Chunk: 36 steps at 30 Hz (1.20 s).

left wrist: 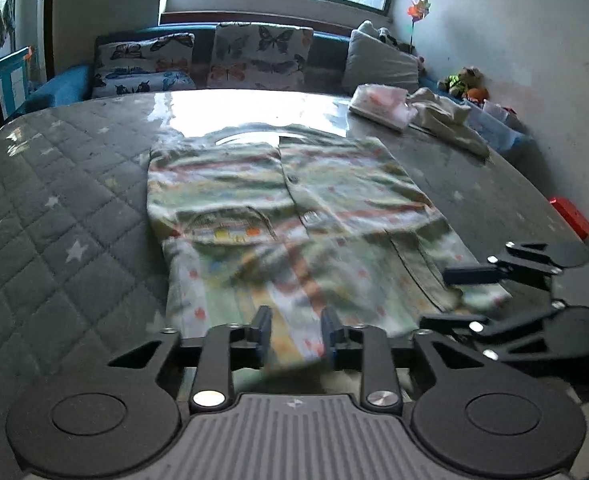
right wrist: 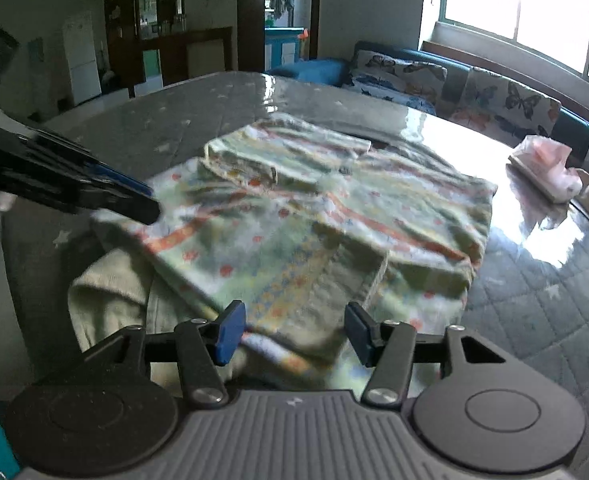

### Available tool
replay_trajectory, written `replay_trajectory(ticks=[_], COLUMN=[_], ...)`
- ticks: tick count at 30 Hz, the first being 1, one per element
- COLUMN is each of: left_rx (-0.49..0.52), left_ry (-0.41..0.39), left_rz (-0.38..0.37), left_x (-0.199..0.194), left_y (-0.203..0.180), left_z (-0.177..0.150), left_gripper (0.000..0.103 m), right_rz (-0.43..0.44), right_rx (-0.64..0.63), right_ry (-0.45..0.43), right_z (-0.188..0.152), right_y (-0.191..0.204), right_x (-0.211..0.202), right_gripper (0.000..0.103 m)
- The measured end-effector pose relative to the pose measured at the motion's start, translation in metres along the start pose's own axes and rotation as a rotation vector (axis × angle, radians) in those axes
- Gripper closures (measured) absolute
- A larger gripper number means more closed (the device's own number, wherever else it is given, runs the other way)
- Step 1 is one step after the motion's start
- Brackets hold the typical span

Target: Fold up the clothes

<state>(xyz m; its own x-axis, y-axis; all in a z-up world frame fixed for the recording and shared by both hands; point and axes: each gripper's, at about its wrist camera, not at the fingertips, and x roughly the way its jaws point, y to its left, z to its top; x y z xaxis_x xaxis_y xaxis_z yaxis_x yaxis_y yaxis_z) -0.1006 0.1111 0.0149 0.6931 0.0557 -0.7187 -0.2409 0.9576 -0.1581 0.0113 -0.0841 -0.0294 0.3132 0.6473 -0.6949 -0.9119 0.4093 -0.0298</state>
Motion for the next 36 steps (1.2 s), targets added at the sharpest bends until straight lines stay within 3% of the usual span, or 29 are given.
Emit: replay_trajectory(ticks=[4,15,18,20,28,31,33,35,36], left_rx=[-0.024,-0.152,-0.164,-0.171,-0.161,-0.162,-0.162,-0.159,-0.150], left_ry=[0.027,0.164,0.169,0.172,0.085,0.070,0.068,0.071,0.070], left_rz=[-0.010,-0.047,-0.076,-0.095,-0.139,-0.168,-0.187,-0.190,-0.194], left_x=[-0.017,-0.006,-0.005,-0.004,-0.012,-0.007,-0.003,0.000,0.000], left_y=[-0.009,-0.015,-0.016,-0.017,-0.011,-0.007,-0.004,-0.001,0.001], left_z=[-0.010,-0.028,-0.026,-0.025,0.009,0.023,0.030,0.034,0.035], left_gripper=[0.059,0.060,0.081,0.089,0.093,0.093,0.093,0.093,0.093], right_rz=[-0.011,-0.061,-0.064,-0.055,-0.015,0.002,0.022,0.066,0.080], right_rx=[-0.015,-0.169,-0.244,-0.289,-0.342,-0.311,-0.276,-0.219,-0.195], right_ry=[-0.023,0.004,0.001,-0.007,-0.059,-0.084,-0.092,-0.078,-0.074], right_z=[-0.003,-0.032,-0.041,-0.045,-0.036,-0.024,-0.015,-0.003,0.002], right_y=[0.001,0.009,0.019,0.026,0.038,0.036,0.033,0.026,0.023], right_x=[-0.014,-0.053,-0.055,-0.055,-0.040,-0.030,-0.024,-0.016,-0.015], right_gripper=[0.046,0.036,0.034,0.031,0.031,0.036,0.047,0.068,0.074])
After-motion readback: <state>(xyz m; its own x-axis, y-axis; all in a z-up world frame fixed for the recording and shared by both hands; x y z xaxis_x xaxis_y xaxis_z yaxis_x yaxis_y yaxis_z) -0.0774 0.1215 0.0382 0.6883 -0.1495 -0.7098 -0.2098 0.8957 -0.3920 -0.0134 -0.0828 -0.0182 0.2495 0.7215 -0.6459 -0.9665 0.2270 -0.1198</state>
